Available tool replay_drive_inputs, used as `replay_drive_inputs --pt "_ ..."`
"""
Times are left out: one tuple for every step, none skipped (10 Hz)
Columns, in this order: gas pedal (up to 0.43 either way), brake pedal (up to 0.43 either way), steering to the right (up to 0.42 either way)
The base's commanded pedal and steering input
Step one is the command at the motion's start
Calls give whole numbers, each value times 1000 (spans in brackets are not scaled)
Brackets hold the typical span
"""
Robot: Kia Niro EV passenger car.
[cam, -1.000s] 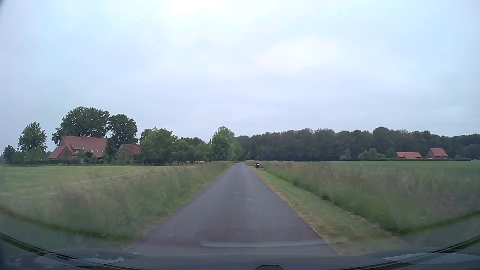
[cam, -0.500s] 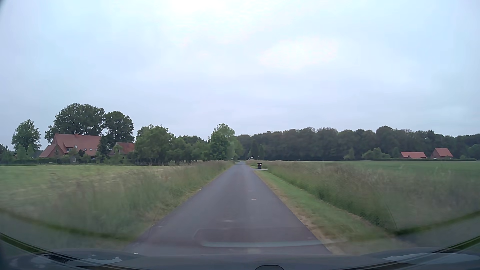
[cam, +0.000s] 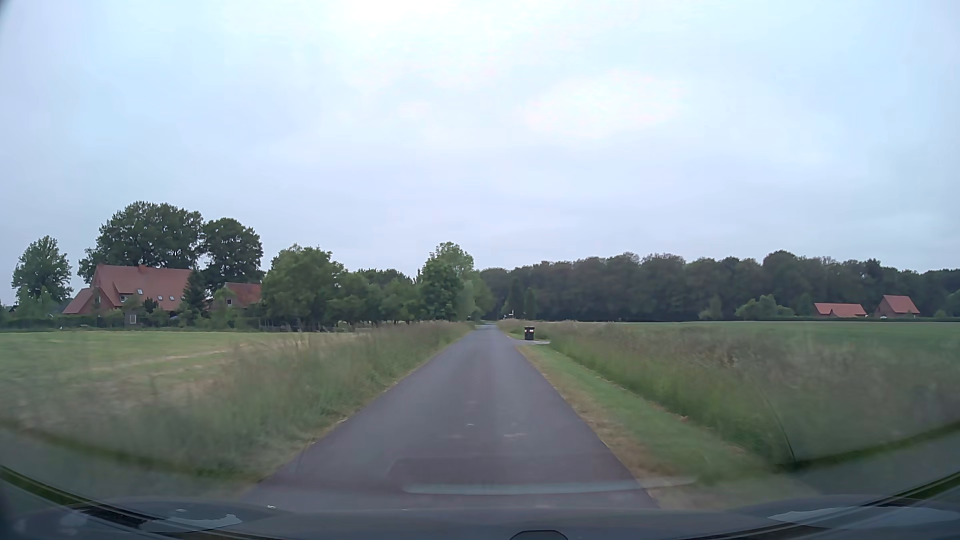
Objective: Follow the waypoints while adhering to traffic rules and regulations
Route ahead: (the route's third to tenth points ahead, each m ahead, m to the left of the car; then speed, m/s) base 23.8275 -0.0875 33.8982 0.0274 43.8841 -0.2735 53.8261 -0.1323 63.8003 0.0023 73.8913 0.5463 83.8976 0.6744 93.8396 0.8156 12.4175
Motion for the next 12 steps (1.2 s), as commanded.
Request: replay_drive_inputs --pt "189 0 -11" --pt "189 0 -10" --pt "189 0 -7" --pt "189 0 -5" --pt "189 0 -5" --pt "189 0 -5" --pt "189 0 -5" --pt "189 0 -5" --pt "189 0 -4" --pt "189 0 -2" --pt "189 0 -1" --pt "189 0 -1"
